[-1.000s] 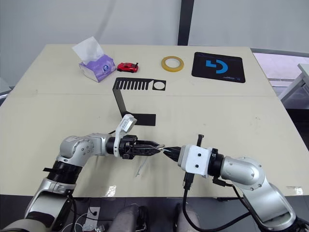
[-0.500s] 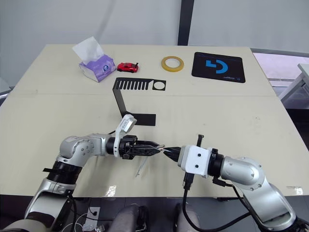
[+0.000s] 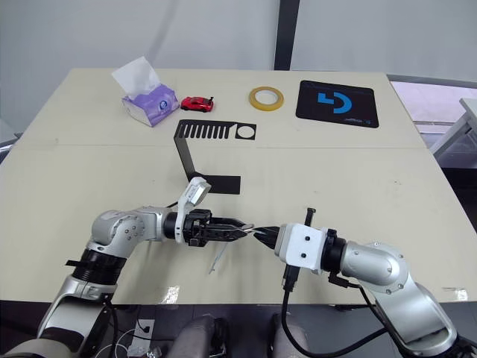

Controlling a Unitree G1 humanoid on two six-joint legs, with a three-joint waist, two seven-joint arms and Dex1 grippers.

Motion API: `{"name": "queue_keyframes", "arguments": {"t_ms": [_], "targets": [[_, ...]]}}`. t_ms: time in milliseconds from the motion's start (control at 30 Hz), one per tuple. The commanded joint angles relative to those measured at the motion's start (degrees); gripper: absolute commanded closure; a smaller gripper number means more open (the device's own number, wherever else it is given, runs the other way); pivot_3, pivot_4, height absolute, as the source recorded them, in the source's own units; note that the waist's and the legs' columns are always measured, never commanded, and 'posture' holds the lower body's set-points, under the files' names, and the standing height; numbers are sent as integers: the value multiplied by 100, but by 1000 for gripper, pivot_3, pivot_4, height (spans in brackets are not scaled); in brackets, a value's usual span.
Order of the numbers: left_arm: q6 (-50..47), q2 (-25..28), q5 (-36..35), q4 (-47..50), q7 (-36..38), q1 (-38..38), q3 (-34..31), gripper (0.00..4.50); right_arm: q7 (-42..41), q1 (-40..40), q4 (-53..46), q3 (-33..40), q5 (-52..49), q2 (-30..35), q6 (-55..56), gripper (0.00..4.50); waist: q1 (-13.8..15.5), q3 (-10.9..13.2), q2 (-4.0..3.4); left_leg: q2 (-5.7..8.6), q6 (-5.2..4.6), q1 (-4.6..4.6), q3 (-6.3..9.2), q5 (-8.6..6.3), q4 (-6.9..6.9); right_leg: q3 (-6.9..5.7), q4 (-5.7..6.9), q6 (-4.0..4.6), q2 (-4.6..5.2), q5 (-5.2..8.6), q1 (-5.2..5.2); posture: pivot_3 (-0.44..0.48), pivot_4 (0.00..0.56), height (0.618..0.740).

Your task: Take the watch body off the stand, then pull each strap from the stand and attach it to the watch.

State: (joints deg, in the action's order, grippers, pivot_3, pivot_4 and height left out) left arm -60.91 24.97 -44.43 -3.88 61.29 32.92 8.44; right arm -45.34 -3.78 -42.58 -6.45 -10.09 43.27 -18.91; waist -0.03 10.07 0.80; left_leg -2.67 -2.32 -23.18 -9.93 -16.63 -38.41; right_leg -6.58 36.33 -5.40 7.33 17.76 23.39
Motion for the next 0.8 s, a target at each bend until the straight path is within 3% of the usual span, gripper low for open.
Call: {"name": "queue_keyframes", "arguments": {"t_ms": [33,800], "targets": [[-25,-55,-116,297,128,-27,19,2753,77,-53,-81,39,34,-31,-9,4500,0,0,0,0,0,0,0,0,0,0,0,0,0,0,0,0,150,740],[-89,-137,-162,270,52,5,-82,2753,-57,65,-90,-15,127,70,163,4500,1,0,0,0,0,0,0,0,0,-1,0,0,0,0,0,0,150,740]]}}
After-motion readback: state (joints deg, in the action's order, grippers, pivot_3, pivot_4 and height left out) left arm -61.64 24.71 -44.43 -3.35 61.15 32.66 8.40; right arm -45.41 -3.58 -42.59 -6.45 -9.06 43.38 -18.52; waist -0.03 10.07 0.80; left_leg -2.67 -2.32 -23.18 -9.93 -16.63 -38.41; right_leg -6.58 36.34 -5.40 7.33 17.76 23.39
